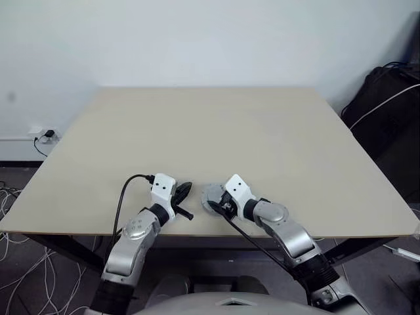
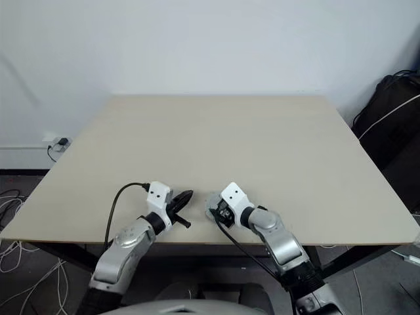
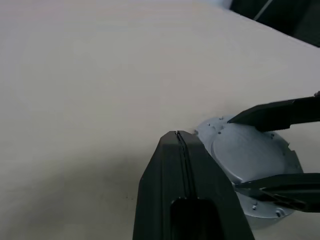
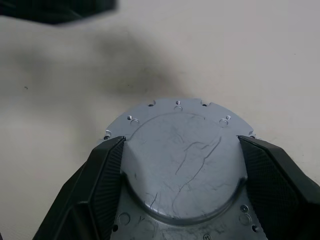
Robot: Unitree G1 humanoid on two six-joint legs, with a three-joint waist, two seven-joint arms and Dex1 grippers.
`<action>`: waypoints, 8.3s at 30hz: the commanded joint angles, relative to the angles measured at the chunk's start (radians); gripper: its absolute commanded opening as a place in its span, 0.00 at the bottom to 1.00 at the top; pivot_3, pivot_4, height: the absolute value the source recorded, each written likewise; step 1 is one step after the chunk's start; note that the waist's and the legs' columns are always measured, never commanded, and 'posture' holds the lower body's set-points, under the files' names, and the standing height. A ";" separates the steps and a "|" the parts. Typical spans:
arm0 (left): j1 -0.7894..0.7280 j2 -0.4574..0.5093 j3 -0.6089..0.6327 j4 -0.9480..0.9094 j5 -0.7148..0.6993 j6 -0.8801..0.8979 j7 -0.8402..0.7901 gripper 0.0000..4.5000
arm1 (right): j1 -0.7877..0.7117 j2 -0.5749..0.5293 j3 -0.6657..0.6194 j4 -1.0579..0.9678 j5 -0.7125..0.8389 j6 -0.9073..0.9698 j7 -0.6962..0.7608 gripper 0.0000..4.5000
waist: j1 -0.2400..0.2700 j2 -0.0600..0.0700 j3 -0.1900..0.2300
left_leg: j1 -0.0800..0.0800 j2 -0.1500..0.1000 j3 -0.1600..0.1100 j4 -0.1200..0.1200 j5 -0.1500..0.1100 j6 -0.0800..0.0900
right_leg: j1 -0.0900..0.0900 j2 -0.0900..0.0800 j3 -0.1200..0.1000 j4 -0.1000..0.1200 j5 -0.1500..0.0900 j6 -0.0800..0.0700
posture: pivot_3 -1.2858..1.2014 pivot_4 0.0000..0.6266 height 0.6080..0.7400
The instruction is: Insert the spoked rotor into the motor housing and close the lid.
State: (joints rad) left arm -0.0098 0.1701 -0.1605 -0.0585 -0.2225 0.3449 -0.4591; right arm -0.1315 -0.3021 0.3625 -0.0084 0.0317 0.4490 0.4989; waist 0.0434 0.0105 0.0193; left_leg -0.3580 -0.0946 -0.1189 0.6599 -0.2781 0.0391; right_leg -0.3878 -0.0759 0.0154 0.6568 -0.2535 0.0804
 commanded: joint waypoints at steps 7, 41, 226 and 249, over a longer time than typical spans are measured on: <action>-0.212 0.008 0.009 0.172 -0.116 0.178 -0.175 0.00 | 0.020 0.009 0.000 0.024 -0.026 0.075 -0.022 0.71 | -0.007 -0.001 0.000 | 0.000 0.000 -0.001 -0.001 0.000 0.000 | -0.001 0.000 0.000 0.000 0.000 0.000 | 0.52 0.00 1.00; -0.245 -0.010 -0.078 0.254 -0.038 0.263 -0.194 0.00 | 0.163 -0.047 -0.091 -0.189 0.017 0.177 -0.027 0.99 | 0.001 -0.002 -0.001 | -0.001 0.000 -0.002 -0.002 0.000 -0.002 | 0.000 -0.001 0.001 -0.002 0.000 0.000 | 0.52 0.00 1.00; 0.398 -0.348 0.188 -0.248 -1.083 0.084 0.213 0.47 | 0.083 0.127 -0.410 -0.186 1.338 0.691 -0.420 1.00 | -0.044 0.007 0.011 | -0.011 0.000 0.001 -0.007 -0.002 0.004 | -0.008 -0.001 0.007 -0.014 0.005 -0.005 | 0.52 0.00 1.00; -0.323 -0.208 0.569 0.376 -0.866 -0.173 0.427 0.47 | 0.154 0.030 -0.073 -0.202 0.308 -0.108 -0.179 1.00 | -0.004 -0.015 0.007 | -0.010 0.000 0.003 0.002 0.002 -0.003 | -0.005 0.005 0.006 -0.014 0.013 -0.003 | 0.52 0.00 1.00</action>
State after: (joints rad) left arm -0.2710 -0.0454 0.4118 0.3142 -1.1103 0.1840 0.0059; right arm 0.0249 -0.2824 0.3041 -0.2056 0.3590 0.3862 0.3088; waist 0.0392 -0.0048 0.0266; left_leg -0.3680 -0.0943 -0.1158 0.6620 -0.2757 0.0362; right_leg -0.3924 -0.0712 0.0218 0.6428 -0.2402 0.0774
